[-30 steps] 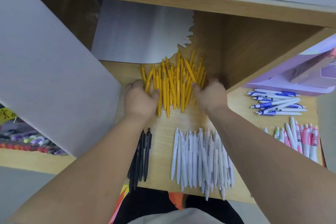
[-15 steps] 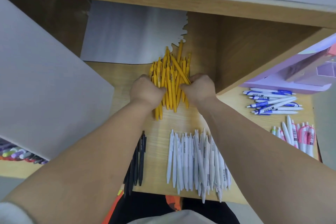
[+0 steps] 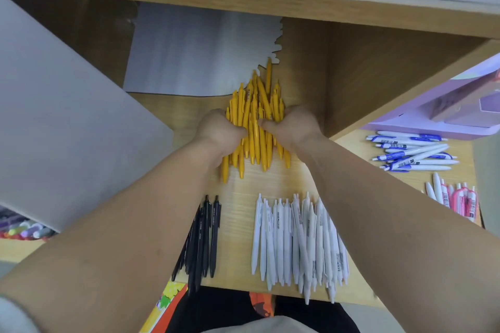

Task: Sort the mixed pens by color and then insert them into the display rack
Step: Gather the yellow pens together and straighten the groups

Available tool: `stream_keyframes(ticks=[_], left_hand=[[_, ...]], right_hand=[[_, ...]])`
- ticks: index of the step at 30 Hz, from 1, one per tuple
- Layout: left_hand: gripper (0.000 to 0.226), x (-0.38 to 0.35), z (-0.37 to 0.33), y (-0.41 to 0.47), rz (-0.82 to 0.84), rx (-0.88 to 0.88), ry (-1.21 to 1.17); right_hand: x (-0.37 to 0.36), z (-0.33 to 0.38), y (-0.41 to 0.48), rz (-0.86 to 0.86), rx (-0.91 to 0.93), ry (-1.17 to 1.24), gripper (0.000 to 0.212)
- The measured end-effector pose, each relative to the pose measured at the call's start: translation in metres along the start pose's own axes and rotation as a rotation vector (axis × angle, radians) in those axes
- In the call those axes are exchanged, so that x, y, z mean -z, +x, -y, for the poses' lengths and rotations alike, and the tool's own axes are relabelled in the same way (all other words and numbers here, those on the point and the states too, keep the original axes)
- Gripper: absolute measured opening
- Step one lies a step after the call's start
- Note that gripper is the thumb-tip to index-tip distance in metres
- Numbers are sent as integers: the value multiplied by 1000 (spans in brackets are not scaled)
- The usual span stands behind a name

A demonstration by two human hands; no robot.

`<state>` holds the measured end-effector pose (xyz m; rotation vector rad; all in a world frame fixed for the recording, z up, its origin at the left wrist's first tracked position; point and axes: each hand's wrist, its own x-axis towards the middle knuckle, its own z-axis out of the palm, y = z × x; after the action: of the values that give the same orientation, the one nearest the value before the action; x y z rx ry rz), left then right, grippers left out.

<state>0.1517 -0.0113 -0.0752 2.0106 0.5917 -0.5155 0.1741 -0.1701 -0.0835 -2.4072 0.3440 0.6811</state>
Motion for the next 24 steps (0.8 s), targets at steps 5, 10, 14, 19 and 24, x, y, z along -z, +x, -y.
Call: stream_keyframes(ticks=[5, 10, 14, 19, 24], left_hand=[[5, -2, 6, -5, 8, 9, -81], [15, -3, 10, -7, 25, 59, -176], [13, -9, 11, -8, -14, 42, -187], [22, -16, 7, -9, -95, 58, -159], [32, -18, 1, -11, -104, 72, -177]], right_hand=[[-4, -8, -5, 52, 10, 155, 34], [-7, -16, -12, 56, 15, 250, 26], [-7, -16, -16, 63, 38, 223, 28], [-7, -14, -18, 49, 38, 130, 29], [-4, -11, -20, 95, 0, 294, 23]])
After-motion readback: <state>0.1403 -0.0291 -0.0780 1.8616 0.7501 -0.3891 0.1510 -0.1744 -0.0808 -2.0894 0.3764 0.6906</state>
